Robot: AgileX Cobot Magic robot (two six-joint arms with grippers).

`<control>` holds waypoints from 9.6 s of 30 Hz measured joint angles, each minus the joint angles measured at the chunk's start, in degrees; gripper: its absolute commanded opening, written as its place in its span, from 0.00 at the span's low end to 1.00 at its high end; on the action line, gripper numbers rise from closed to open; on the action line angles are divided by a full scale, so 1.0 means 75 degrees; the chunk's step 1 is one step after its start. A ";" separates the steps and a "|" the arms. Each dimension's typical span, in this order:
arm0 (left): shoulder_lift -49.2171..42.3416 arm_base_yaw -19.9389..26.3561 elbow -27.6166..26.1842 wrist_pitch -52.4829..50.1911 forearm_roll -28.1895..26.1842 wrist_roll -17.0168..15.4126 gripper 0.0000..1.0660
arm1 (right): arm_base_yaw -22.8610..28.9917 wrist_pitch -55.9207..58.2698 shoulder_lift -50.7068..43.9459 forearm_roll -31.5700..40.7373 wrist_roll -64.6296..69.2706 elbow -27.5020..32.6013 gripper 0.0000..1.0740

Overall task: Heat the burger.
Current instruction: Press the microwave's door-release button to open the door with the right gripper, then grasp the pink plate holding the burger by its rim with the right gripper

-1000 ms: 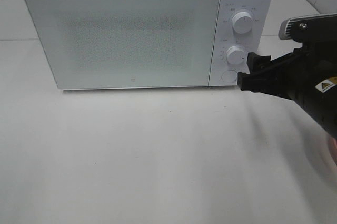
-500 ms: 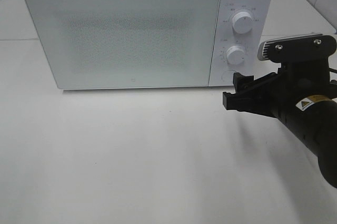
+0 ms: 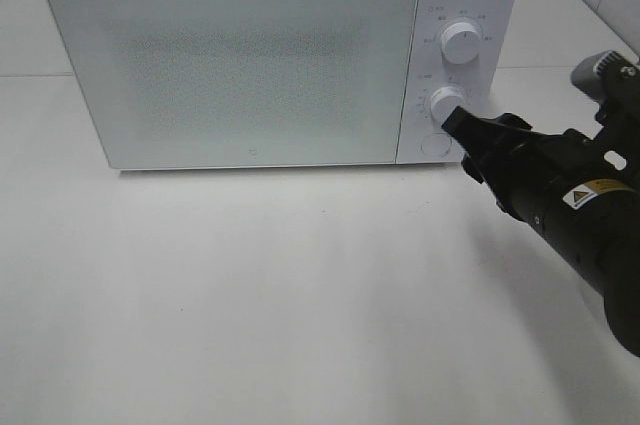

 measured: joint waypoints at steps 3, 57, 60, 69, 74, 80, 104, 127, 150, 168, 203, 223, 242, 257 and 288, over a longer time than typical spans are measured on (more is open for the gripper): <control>0.0000 0.0000 0.0000 0.0000 0.0000 0.0000 0.94 | 0.0000 0.0000 0.0000 0.0000 0.0940 0.0000 0.24; 0.0000 0.0000 0.0000 0.0000 0.0000 0.0000 0.94 | -0.1688 0.0802 0.1872 -0.2177 0.8648 -0.1039 0.00; 0.0000 0.0000 0.0000 0.0000 0.0000 0.0000 0.94 | -0.1757 0.0802 0.2131 -0.2322 0.8770 -0.1230 0.00; 0.0000 0.0000 0.0000 0.0000 0.0000 0.0000 0.94 | -0.1765 0.0802 0.2819 -0.2460 0.8969 -0.1727 0.00; 0.0000 0.0000 0.0000 0.0000 0.0000 0.0000 0.94 | -0.2009 0.0901 0.3247 -0.2743 0.8969 -0.2246 0.00; 0.0000 0.0000 0.0000 0.0000 0.0000 0.0000 0.94 | -0.2277 0.1047 0.3277 -0.3025 0.8969 -0.2544 0.00; 0.0000 0.0000 0.0000 0.0000 0.0000 0.0000 0.94 | -0.2689 0.1291 0.3950 -0.3331 0.8854 -0.3163 0.00; 0.0000 0.0000 0.0000 0.0000 0.0000 0.0000 0.94 | -0.2697 0.0726 0.4064 -0.3613 0.8762 -0.3231 0.00; 0.0000 0.0000 0.0000 0.0000 0.0000 0.0000 0.94 | -0.2651 0.0993 0.4332 -0.2979 0.8136 -0.3659 0.00; 0.0000 0.0000 0.0000 0.0000 0.0000 0.0000 0.94 | -0.2597 0.0665 0.4293 -0.3094 0.8212 -0.3484 0.00; 0.0000 0.0000 0.0000 0.0000 0.0000 0.0000 0.94 | -0.2376 0.3835 0.1238 -0.3667 0.6646 -0.2009 0.00; 0.0000 0.0000 0.0000 0.0000 0.0000 0.0000 0.94 | -0.2376 0.6455 -0.0871 -0.3697 0.3415 -0.1994 0.04; 0.0000 0.0000 0.0000 0.0000 0.0000 0.0000 0.94 | -0.2376 0.8747 -0.2620 -0.3736 0.0558 -0.1994 0.09; 0.0000 0.0000 0.0000 0.0000 0.0000 0.0000 0.94 | -0.2376 1.0527 -0.2720 -0.4095 -0.0642 -0.1994 0.11; 0.0000 0.0000 0.0000 0.0000 0.0000 0.0000 0.94 | -0.2376 1.3873 -0.2727 -0.7341 -0.1039 -0.2926 0.91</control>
